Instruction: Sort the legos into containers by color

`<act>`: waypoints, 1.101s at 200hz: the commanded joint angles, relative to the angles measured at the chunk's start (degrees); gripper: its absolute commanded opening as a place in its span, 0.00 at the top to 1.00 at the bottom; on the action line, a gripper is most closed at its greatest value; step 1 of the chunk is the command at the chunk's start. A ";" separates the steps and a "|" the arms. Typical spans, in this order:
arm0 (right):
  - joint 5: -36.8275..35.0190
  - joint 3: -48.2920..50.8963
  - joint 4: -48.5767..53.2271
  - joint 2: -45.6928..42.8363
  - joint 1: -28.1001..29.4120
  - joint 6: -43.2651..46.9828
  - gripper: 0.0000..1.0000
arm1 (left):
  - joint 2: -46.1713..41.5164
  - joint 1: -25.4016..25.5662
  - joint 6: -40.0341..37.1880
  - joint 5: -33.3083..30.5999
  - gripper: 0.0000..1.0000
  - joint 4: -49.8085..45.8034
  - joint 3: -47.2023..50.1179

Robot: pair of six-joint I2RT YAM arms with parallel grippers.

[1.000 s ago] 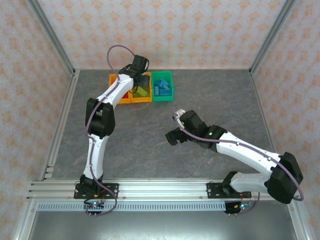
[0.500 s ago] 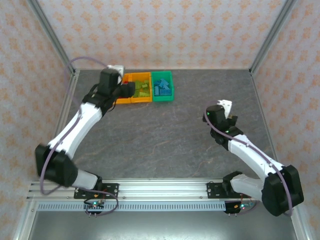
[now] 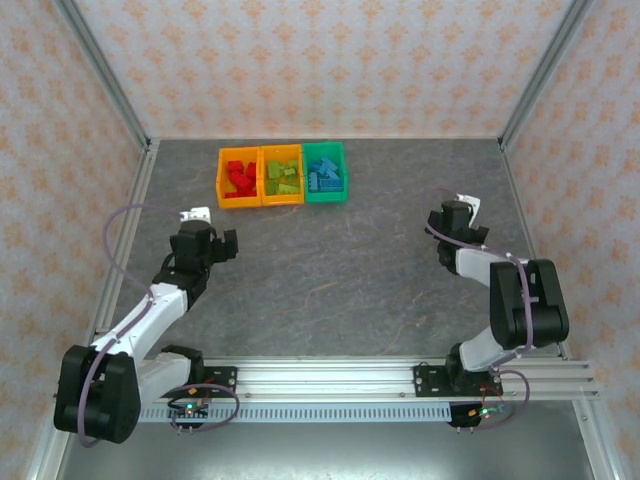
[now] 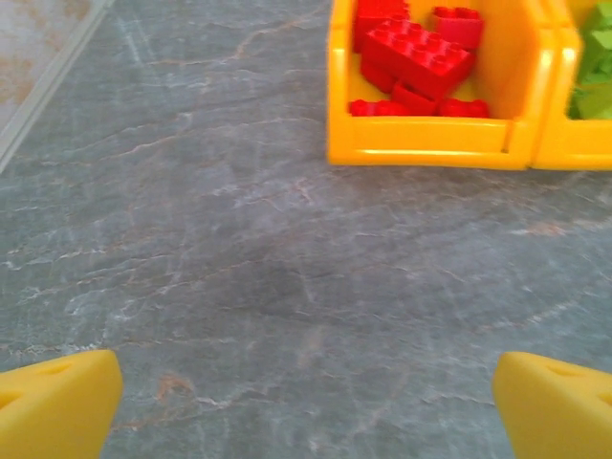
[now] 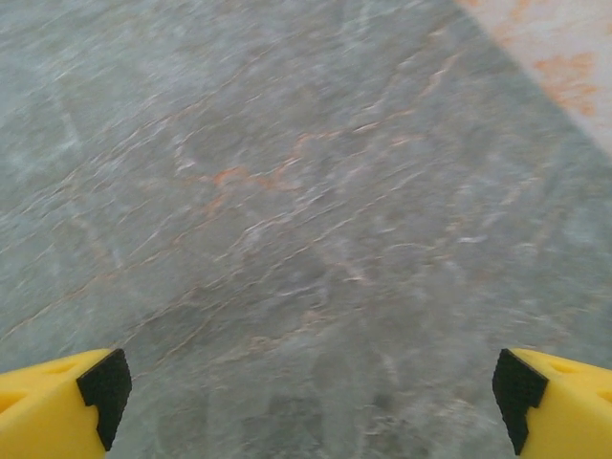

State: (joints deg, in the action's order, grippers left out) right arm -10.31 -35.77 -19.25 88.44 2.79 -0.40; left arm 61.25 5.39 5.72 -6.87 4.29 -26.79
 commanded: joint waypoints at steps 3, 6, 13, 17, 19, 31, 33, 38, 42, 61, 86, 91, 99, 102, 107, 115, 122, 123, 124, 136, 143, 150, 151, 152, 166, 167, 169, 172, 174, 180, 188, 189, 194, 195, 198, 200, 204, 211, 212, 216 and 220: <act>8.41 5.01 -12.98 -2.13 -0.33 4.07 0.01 | 2.12 -3.03 -1.17 1.80 0.00 16.01 4.13; 8.67 6.45 -14.61 -2.34 -0.37 4.10 0.01 | 2.69 -3.34 -1.41 2.64 0.00 17.66 4.61; 8.42 8.22 -18.36 -2.40 -0.41 3.83 0.01 | 4.49 -3.84 -2.09 4.50 0.00 20.96 5.53; 8.23 9.40 -20.32 -2.25 -0.49 3.60 0.01 | 5.67 -4.04 -2.37 5.03 0.00 22.43 5.69; 8.16 9.93 -20.97 -1.99 -0.54 3.53 0.01 | 6.23 -4.13 -2.44 5.25 0.00 23.08 5.69; 7.41 11.71 -25.73 -0.89 -0.59 3.39 0.01 | 10.31 -4.75 -2.43 7.00 0.00 27.50 5.45; 7.41 11.54 -25.13 -1.05 -0.59 3.35 0.01 | 10.84 -4.83 -2.35 7.39 0.00 27.41 4.97; 7.45 11.24 -23.76 -1.40 -0.59 3.31 0.01 | 11.93 -4.94 -2.41 7.89 0.00 27.47 4.06; 7.40 11.45 -24.52 -1.12 -0.59 3.44 0.01 | 13.16 -4.95 -2.96 8.59 0.00 28.60 3.68; 7.36 11.76 -25.39 -1.09 -0.59 3.46 0.01 | 17.52 -4.95 -7.45 12.23 0.00 27.62 -0.11; 7.45 11.60 -24.83 -1.38 -0.59 3.36 0.01 | 22.96 -5.60 -6.36 10.07 0.00 31.35 -0.60; 7.41 11.68 -24.94 -1.31 -0.57 3.39 0.01 | 23.34 -5.25 -6.46 9.01 0.00 34.67 0.62; 7.43 11.75 -24.99 -1.37 -0.59 3.41 0.01 | 25.52 -4.78 -6.48 7.68 0.00 42.74 3.63; 7.42 11.77 -24.97 -1.35 -0.59 3.44 0.01 | 25.83 -4.85 -6.46 7.81 0.00 42.71 3.45; 7.40 11.62 -25.01 -1.27 -0.59 3.45 0.01 | 24.71 -4.86 -6.40 7.68 0.00 37.67 2.26; 7.40 11.75 -24.96 -1.38 -0.58 3.39 0.01 | 24.87 -4.61 -6.59 7.17 0.00 40.03 2.81; 7.41 11.69 -24.96 -1.28 -0.58 3.39 0.01 | 25.08 -4.60 -6.47 6.99 0.00 39.79 2.78; 7.41 11.69 -24.96 -1.27 -0.59 3.39 0.01 | 24.94 -4.60 -6.40 6.97 0.00 39.06 2.61; 7.41 11.69 -24.96 -1.26 -0.59 3.44 0.01 | 24.73 -4.60 -6.37 6.92 0.00 37.99 2.35; 7.41 11.69 -24.95 -1.28 -0.59 3.39 0.01 | 25.05 -4.56 -6.50 6.83 0.00 40.01 2.86; 7.40 11.69 -24.88 -1.26 -0.59 3.41 0.01 | 24.38 -4.45 -6.50 6.72 0.00 37.23 2.11; 7.45 11.67 -24.96 -1.31 -0.59 3.42 0.01 | 24.90 -4.45 -6.59 6.64 0.00 39.48 2.68; 7.43 11.68 -24.96 -1.29 -0.59 3.41 0.01 | 24.89 -4.48 -6.55 6.62 0.00 39.43 2.65; 7.42 11.68 -24.96 -1.32 -0.59 3.40 0.01 | 24.88 -4.45 -6.53 6.62 0.00 39.15 2.59; 7.41 11.69 -24.96 -1.32 -0.55 3.46 0.01 | 24.82 -4.33 -6.59 6.53 0.00 39.02 2.55; 7.41 11.60 -24.92 -1.33 -0.52 3.43 0.01 | 24.80 -4.38 -6.59 6.52 0.00 38.89 2.50; 7.41 11.58 -24.89 -1.28 -0.53 3.44 0.01 | 24.68 -4.37 -6.57 6.52 0.00 38.27 2.34; 7.43 11.53 -24.76 -1.17 -0.59 3.40 0.01 | 24.55 -4.34 -6.59 6.54 0.00 37.80 2.15; 7.41 11.45 -24.63 -1.17 -0.54 3.39 0.01 | 24.53 -4.33 -6.57 6.46 0.00 37.96 2.24; 7.44 11.22 -24.46 -0.98 -0.59 3.41 0.01 | 24.77 -4.33 -6.56 6.43 0.00 38.82 2.52; 7.54 10.75 -23.86 -0.58 -0.64 3.18 0.01 | 24.57 -4.33 -6.56 6.43 0.00 38.00 2.26; 7.56 10.69 -23.80 -0.57 -0.70 3.16 0.01 | 24.59 -4.33 -6.58 6.43 0.00 38.12 2.26; 8.38 10.55 -23.44 -0.60 -1.12 3.02 0.01 | 24.77 -4.33 -6.55 6.43 0.00 38.73 2.43; 8.47 10.55 -23.37 -0.62 -1.16 3.03 0.01 | 24.73 -4.29 -6.53 6.43 0.00 38.71 2.43; 8.61 10.47 -23.15 -0.64 -1.25 2.96 0.01 | 24.66 -4.33 -6.55 6.43 0.00 38.36 2.37; 8.61 10.50 -23.24 -0.64 -1.28 2.91 0.01 | 24.63 -4.33 -6.58 6.43 0.00 38.10 2.29; 8.63 10.61 -23.43 -0.69 -1.27 2.95 0.01 | 24.65 -4.25 -6.54 6.40 0.00 38.22 2.27; 8.63 10.91 -23.77 -0.94 -1.29 3.04 0.01 | 24.70 -4.32 -6.57 6.39 0.00 38.49 2.35; 8.63 10.99 -23.79 -1.05 -1.29 3.09 0.01 | 24.66 -4.33 -6.58 6.41 0.00 38.36 2.35; 8.59 11.28 -24.14 -1.21 -1.25 3.12 0.01 | 24.62 -4.29 -6.59 6.37 0.00 38.15 2.28; 8.62 11.57 -24.63 -1.40 -1.22 3.19 0.01 | 24.69 -4.25 -6.55 6.35 0.00 38.34 2.33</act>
State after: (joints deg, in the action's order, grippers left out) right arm -2.55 -24.32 -42.11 87.50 2.02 2.46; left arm 86.04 0.75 -0.05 1.04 40.56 -24.58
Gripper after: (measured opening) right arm 0.993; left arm 0.999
